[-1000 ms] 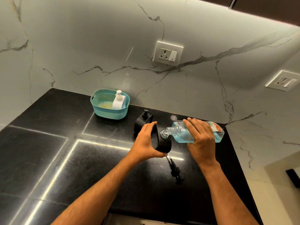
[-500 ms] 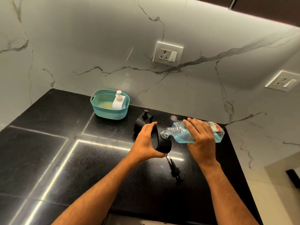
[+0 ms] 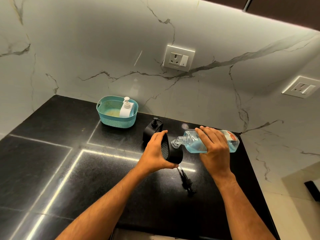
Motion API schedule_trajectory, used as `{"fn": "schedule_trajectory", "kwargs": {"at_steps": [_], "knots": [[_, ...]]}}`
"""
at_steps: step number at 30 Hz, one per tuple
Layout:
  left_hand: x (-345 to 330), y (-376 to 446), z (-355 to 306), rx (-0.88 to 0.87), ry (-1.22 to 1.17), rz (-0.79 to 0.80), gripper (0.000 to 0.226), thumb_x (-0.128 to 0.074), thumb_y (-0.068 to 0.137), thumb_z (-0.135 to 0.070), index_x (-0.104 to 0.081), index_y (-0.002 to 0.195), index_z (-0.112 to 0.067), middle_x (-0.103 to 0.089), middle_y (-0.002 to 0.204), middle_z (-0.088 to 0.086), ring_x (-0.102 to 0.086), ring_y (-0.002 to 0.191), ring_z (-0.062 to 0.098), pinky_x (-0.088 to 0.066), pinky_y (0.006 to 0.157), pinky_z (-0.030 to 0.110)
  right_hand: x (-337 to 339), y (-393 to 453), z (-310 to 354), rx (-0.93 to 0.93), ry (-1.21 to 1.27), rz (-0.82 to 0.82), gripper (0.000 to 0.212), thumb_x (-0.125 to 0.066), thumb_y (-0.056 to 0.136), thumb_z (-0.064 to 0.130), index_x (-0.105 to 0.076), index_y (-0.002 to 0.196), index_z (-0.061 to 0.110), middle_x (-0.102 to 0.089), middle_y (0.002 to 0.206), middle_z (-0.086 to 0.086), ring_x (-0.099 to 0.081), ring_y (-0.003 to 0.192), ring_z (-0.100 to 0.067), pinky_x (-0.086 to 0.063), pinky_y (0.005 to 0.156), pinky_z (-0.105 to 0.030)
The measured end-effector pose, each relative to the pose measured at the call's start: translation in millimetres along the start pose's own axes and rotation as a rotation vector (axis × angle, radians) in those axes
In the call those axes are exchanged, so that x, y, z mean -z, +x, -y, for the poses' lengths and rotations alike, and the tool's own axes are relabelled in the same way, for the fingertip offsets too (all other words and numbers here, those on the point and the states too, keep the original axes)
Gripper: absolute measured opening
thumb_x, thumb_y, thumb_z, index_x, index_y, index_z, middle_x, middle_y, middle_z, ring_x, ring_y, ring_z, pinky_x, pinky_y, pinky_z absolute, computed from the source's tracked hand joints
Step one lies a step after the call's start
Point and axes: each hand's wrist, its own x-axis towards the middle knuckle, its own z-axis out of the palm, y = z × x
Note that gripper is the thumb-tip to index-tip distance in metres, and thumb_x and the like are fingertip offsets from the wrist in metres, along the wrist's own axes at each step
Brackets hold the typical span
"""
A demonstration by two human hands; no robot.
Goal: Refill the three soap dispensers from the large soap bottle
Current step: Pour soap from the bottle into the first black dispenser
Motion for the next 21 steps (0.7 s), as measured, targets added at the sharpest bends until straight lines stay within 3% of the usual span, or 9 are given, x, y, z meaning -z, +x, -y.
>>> {"fn": "schedule_trajectory", "kwargs": {"at_steps": [7, 21], "knots": [[-0.6, -0.4, -0.4, 0.0, 0.001, 0.001, 0.132, -0.102, 0.052, -0.043, -0.03, 0.159, -0.017, -0.041, 0.151, -0.004, -0.043, 0.137, 0.013, -0.04, 0.119, 0.034, 0.4, 0.2, -0.7, -0.003, -0.004, 0.005, 0.08, -0.098, 0.061, 0.012, -0.065, 0.135, 0.008, -0.066, 0.134, -0.014, -0.061, 0.127, -0.033, -0.048, 0.108, -0.051], [0.1, -0.4, -3.2, -0.018, -0.005, -0.012, 0.129, -0.102, 0.052, -0.041, -0.033, 0.158, -0.014, -0.043, 0.148, -0.003, -0.042, 0.133, 0.009, -0.035, 0.115, 0.024, 2.0, -0.8, -3.5, -0.003, -0.013, 0.015, 0.082, -0.097, 0.061, 0.008, -0.064, 0.136, 0.009, -0.065, 0.136, -0.012, -0.059, 0.128, -0.032, -0.045, 0.112, -0.048]]}}
